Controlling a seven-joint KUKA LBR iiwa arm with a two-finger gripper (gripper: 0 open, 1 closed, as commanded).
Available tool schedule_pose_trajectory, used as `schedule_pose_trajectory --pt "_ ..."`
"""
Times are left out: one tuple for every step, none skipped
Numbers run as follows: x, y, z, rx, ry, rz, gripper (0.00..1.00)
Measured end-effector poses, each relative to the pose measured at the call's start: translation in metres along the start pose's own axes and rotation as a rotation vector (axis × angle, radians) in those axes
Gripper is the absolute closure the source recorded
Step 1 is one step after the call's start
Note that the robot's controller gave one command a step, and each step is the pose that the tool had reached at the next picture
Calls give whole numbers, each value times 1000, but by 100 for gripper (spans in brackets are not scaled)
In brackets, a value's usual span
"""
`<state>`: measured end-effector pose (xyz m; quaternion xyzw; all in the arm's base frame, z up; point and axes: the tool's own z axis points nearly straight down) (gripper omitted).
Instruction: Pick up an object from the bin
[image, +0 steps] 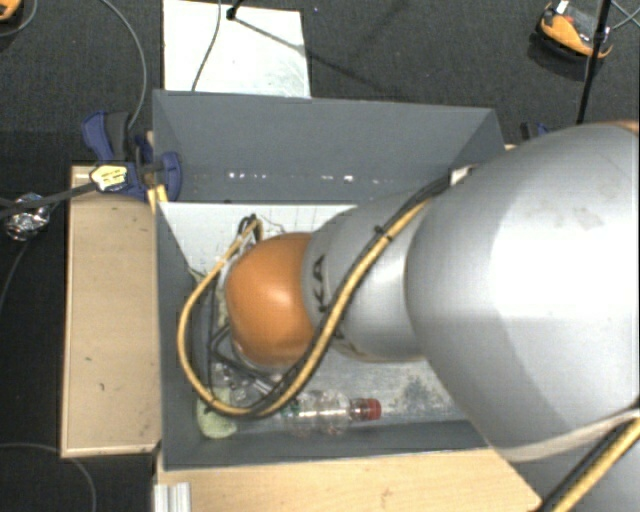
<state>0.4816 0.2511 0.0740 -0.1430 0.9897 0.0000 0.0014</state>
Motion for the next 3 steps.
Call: schedule_pose_trajectory --pt "0 0 0 0 0 -3 100" --pt "0 0 0 0 0 1 100" --pt "0 0 0 0 1 3 100"
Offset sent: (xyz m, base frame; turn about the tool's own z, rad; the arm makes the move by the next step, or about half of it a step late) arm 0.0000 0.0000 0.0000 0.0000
